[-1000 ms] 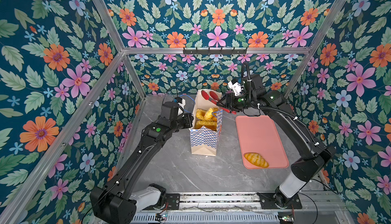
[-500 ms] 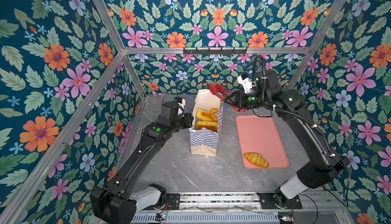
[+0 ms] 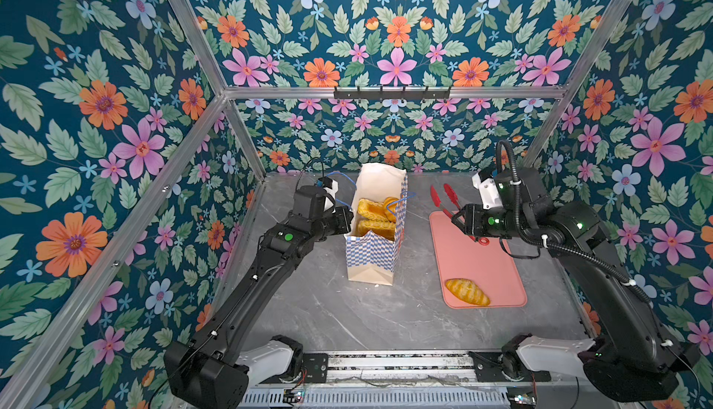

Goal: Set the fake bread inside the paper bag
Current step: 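Move the open tongs back over the pink tray toward the crinkled bread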

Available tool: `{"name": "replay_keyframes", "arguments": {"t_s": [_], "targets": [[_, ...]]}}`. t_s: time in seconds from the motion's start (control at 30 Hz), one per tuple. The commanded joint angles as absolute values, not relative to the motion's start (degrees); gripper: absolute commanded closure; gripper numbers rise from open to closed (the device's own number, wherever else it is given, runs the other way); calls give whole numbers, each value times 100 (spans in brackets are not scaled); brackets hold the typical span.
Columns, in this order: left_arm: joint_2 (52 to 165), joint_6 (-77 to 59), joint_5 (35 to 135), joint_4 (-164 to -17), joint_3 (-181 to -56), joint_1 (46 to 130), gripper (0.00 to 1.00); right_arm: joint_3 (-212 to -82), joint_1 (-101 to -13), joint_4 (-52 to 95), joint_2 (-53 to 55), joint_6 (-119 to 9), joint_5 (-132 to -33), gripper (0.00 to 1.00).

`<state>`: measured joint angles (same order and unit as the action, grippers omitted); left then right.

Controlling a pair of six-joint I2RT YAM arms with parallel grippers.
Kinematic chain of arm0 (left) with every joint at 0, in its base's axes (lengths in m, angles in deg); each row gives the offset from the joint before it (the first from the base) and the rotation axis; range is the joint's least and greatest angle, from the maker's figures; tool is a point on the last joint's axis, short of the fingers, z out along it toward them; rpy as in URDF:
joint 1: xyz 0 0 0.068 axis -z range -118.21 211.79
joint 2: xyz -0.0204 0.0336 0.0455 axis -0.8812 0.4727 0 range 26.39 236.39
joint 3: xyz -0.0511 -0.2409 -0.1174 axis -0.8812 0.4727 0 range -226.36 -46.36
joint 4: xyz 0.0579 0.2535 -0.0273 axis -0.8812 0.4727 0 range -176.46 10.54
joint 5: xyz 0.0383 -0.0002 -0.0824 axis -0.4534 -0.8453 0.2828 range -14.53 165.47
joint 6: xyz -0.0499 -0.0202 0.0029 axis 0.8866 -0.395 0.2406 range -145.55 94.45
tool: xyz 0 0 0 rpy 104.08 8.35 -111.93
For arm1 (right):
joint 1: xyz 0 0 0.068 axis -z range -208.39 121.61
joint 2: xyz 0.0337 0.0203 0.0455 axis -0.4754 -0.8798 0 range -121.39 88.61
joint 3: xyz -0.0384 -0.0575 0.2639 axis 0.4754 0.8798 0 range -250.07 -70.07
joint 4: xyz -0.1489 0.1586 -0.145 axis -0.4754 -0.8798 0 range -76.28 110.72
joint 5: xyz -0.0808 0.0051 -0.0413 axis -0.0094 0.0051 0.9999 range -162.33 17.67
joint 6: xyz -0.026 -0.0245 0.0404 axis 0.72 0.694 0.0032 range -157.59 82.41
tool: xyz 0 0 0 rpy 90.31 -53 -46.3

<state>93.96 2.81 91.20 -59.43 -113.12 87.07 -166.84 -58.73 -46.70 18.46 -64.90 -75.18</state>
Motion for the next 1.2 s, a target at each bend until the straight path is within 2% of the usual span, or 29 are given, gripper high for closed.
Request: {"name": "replay_keyframes", "arguments": {"t_s": [0.0,0.23,0.53,0.83,1.17], "targets": [[9372,228,9142,-6062,-11321,8711,92,-16267,-5856,-4980,2102,-6620,-7072,56],[9337,205,9160,-6088,-11291,8711,92,-15261,-5857,-5349,2569,-6962,-7123,57],[9363,137,9202,-6148,-11268,8711,91,-14028,-6029,-5536,3011,-7437,-8064,62],[9367,135,9227,-6229,-11199,8711,92,-13267,-6926,-5681,3232,-8056,-8161,64],[9277,169,9196,-6202,-11141,8711,91,-12675,-6958,-5246,3258,-8092,-8228,66]]}}
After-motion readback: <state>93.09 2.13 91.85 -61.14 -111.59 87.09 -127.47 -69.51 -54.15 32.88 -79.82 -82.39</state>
